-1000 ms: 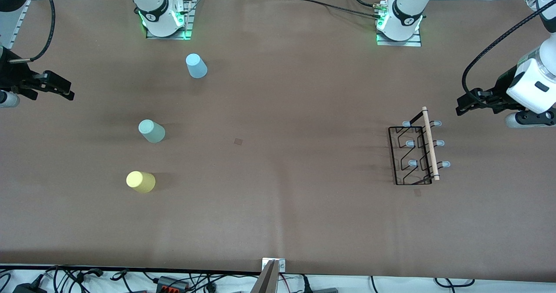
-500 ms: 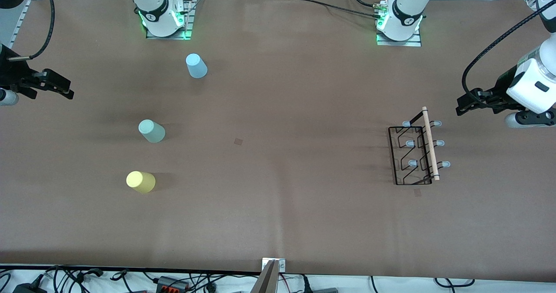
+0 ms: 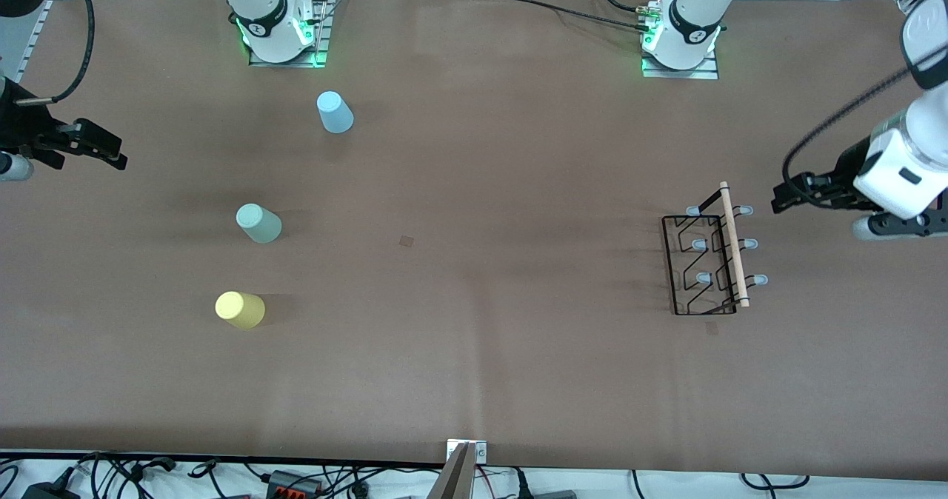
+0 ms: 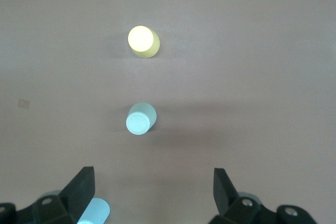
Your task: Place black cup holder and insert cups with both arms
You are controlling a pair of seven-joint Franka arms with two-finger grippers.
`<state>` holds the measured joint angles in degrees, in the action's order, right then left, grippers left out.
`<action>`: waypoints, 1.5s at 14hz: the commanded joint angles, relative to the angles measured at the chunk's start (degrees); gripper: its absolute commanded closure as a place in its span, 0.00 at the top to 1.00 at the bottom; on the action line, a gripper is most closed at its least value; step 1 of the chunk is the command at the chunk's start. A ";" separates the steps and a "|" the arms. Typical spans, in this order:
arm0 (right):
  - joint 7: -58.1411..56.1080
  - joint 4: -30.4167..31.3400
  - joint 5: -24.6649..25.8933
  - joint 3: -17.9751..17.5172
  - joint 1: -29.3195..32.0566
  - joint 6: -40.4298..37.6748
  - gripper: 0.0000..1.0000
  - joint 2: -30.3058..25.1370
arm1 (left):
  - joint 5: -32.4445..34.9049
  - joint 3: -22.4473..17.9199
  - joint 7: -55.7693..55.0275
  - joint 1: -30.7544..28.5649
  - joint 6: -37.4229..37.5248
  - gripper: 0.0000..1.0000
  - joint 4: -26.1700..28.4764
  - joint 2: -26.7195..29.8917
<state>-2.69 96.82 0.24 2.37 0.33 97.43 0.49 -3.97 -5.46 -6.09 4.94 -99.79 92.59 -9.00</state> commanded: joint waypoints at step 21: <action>2.42 9.51 -0.59 -0.09 -3.41 9.09 1.00 13.75 | 3.89 1.59 1.52 0.68 -22.64 0.51 18.15 -7.08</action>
<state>-1.60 101.78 0.13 2.26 -3.01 103.60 15.82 -1.79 -4.07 -4.05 5.67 -121.65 109.97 -16.49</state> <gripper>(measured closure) 0.000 0.154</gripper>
